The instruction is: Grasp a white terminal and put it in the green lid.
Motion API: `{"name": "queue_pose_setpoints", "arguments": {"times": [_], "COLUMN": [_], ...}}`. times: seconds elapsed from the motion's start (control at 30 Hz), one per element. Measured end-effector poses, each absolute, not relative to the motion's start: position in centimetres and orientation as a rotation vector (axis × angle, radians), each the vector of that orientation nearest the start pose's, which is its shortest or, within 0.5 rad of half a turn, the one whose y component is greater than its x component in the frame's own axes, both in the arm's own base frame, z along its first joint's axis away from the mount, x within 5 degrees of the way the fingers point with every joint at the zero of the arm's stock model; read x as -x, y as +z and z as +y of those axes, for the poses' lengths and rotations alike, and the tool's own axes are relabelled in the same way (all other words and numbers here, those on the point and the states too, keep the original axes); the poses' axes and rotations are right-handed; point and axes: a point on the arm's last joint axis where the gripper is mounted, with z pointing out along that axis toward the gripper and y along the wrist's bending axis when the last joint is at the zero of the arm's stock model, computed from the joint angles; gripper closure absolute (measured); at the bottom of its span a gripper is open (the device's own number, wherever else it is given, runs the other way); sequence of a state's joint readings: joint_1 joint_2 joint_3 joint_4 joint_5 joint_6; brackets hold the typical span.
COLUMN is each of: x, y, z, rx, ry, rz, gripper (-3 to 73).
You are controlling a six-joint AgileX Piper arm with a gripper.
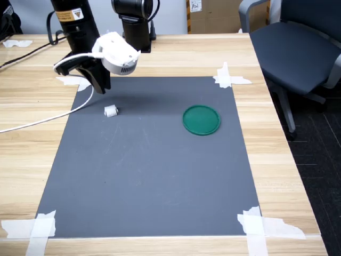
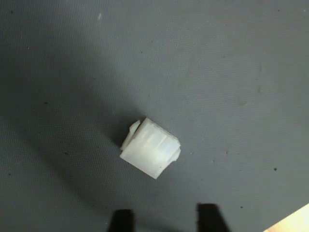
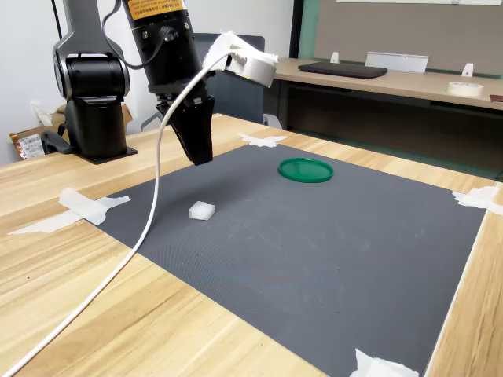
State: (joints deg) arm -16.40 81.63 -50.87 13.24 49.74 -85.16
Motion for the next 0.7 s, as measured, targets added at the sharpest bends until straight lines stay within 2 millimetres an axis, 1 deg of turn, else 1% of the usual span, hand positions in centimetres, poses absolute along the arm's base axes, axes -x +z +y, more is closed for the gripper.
{"name": "queue_pose_setpoints", "arguments": {"times": [0.07, 0.13, 0.2, 0.3, 0.5, 0.7], "x": [-25.0, -25.1, -25.0, -25.2, -26.0, -26.4], "y": [23.2, 23.2, 22.9, 22.1, 20.7, 19.2], "z": [-5.6, -5.6, -5.6, -5.9, -6.7, -6.8], "rx": [1.448, 1.458, 1.475, 1.523, 1.575, 1.594], "ry": [-0.096, -0.089, -0.066, -0.058, -0.113, -0.067], "rz": [2.426, 2.422, 2.436, 2.462, 2.474, 2.501], "gripper": [31.2, 25.1, 21.5, 20.1, 19.7, 19.7]}}
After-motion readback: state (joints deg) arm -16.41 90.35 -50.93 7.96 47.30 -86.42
